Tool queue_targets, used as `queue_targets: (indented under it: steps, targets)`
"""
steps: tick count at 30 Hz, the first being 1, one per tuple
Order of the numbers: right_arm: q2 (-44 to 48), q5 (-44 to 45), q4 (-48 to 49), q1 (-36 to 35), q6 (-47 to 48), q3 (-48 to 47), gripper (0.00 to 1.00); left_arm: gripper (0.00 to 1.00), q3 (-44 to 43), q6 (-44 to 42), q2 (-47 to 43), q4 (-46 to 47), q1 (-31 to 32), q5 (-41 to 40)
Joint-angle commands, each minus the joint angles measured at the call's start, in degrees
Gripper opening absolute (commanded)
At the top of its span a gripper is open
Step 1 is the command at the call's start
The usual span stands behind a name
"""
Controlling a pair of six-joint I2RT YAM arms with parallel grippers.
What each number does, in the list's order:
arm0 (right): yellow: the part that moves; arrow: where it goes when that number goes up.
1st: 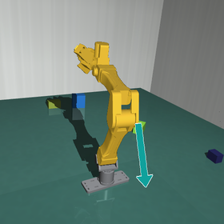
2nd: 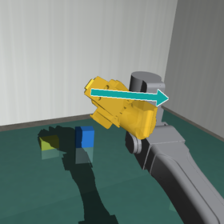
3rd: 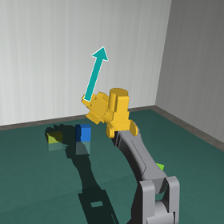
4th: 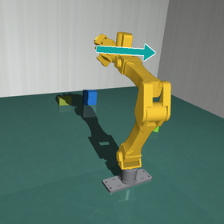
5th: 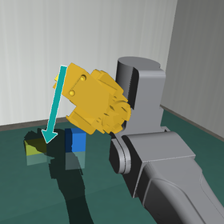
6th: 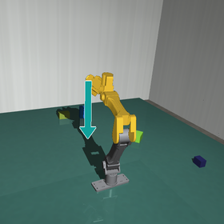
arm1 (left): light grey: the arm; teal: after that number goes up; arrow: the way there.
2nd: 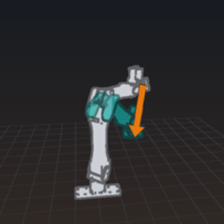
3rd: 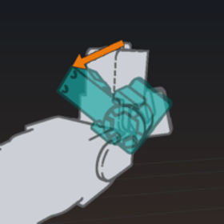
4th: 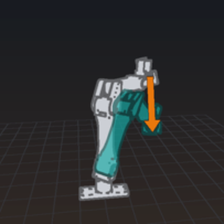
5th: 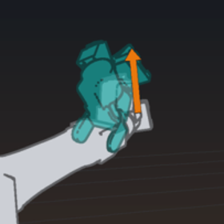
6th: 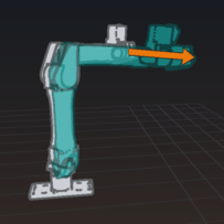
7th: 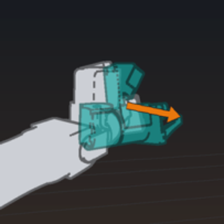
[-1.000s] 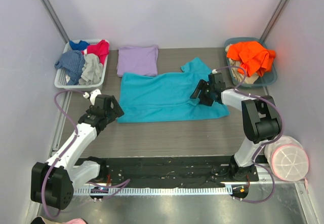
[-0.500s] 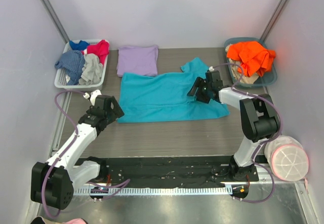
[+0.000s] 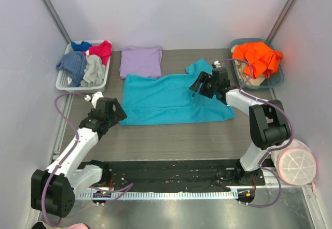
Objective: Fold and stack the t-shirts
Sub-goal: Fold the tshirt
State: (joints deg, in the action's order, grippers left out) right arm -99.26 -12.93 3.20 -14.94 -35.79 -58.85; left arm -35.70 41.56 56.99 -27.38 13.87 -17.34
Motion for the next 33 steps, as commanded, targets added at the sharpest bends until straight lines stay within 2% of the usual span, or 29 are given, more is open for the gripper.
queue_targets:
  steps: [1, 10, 16, 22, 26, 33]
  targets:
    - [8.9, 6.5, -6.0, -0.3, 4.5, 1.5, 0.69, 1.00, -0.4, -0.1, -1.0, 0.0, 0.2, 0.4]
    - [18.0, 18.9, -21.2, -0.4, 5.6, 5.9, 0.69, 1.00, -0.4, -0.2, -2.2, 0.0, 0.2, 1.3]
    - [19.6, 16.4, -20.7, -1.1, 4.3, 10.9, 0.69, 1.00, -0.2, 0.0, -2.7, -0.4, 0.2, 2.0]
    - [16.9, 18.4, -19.3, -8.3, 4.4, 10.1, 0.69, 0.99, -0.2, -0.1, -2.9, 0.7, 0.3, 3.7]
    - [13.8, 21.4, -20.6, -12.5, 4.8, 5.2, 0.69, 0.97, -0.7, -1.3, -0.1, 6.5, 3.0, 4.3]
    - [10.4, 27.9, -23.9, -12.7, 8.1, 1.9, 0.69, 1.00, -9.5, -5.3, 15.7, 10.3, 13.4, -1.8]
